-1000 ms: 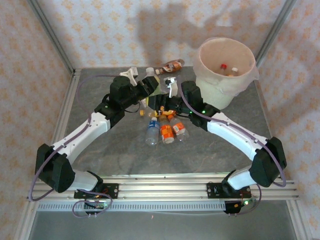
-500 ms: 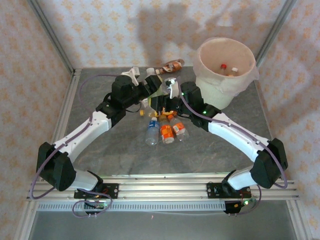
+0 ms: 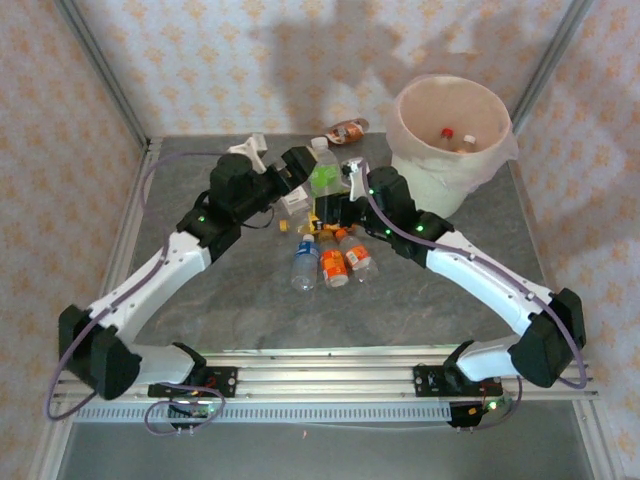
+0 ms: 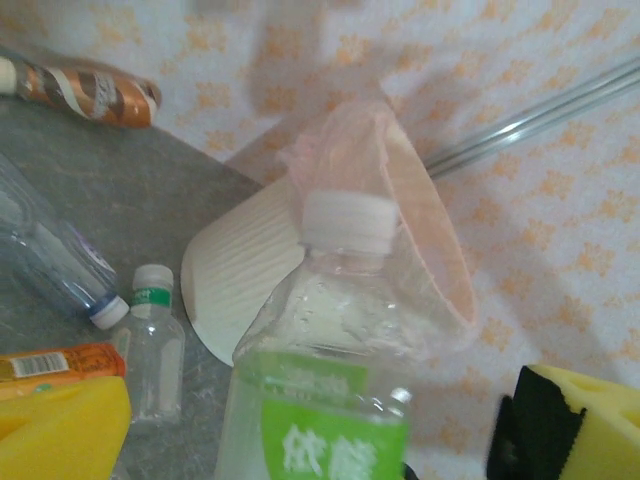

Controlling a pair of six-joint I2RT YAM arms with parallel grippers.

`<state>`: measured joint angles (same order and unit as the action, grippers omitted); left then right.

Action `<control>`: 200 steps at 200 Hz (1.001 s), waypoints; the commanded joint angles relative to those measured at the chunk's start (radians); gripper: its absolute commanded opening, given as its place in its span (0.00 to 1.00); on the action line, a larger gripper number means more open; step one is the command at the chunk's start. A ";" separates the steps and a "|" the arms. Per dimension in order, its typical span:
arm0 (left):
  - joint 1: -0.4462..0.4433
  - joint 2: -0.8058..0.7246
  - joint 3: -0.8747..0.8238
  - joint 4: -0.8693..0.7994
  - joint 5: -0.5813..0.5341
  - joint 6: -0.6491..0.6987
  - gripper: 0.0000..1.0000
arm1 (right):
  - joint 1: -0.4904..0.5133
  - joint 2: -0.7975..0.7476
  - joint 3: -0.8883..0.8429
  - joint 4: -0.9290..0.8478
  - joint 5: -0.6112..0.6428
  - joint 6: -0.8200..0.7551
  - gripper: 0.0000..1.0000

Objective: Put the plastic bottles in the bin

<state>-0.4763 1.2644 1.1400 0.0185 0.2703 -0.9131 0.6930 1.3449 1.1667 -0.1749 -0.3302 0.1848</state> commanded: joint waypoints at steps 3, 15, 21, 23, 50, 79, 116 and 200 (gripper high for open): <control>-0.001 -0.101 -0.041 -0.041 -0.141 0.045 1.00 | -0.008 -0.028 0.056 -0.109 0.119 -0.052 0.42; -0.001 -0.130 -0.051 -0.076 -0.179 0.059 1.00 | -0.020 -0.026 0.072 -0.125 0.144 -0.064 0.42; -0.002 -0.142 -0.057 -0.093 -0.196 0.066 1.00 | -0.026 -0.024 0.082 -0.133 0.158 -0.071 0.42; -0.001 -0.148 -0.059 -0.098 -0.203 0.068 1.00 | -0.029 -0.023 0.086 -0.136 0.162 -0.074 0.42; -0.001 -0.209 -0.090 -0.166 -0.283 0.081 1.00 | -0.064 -0.001 0.151 -0.163 0.194 -0.110 0.41; 0.000 -0.269 -0.114 -0.268 -0.394 0.078 1.00 | -0.105 0.034 0.255 -0.198 0.210 -0.154 0.40; 0.003 -0.333 -0.129 -0.441 -0.569 0.020 1.00 | -0.179 0.084 0.413 -0.245 0.258 -0.224 0.41; 0.021 -0.467 -0.247 -0.464 -0.623 -0.027 1.00 | -0.493 0.234 0.697 -0.390 0.290 -0.244 0.41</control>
<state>-0.4633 0.8169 0.9035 -0.4072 -0.2977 -0.9230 0.2676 1.5394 1.7779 -0.4721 -0.0853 -0.0505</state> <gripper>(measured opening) 0.999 0.522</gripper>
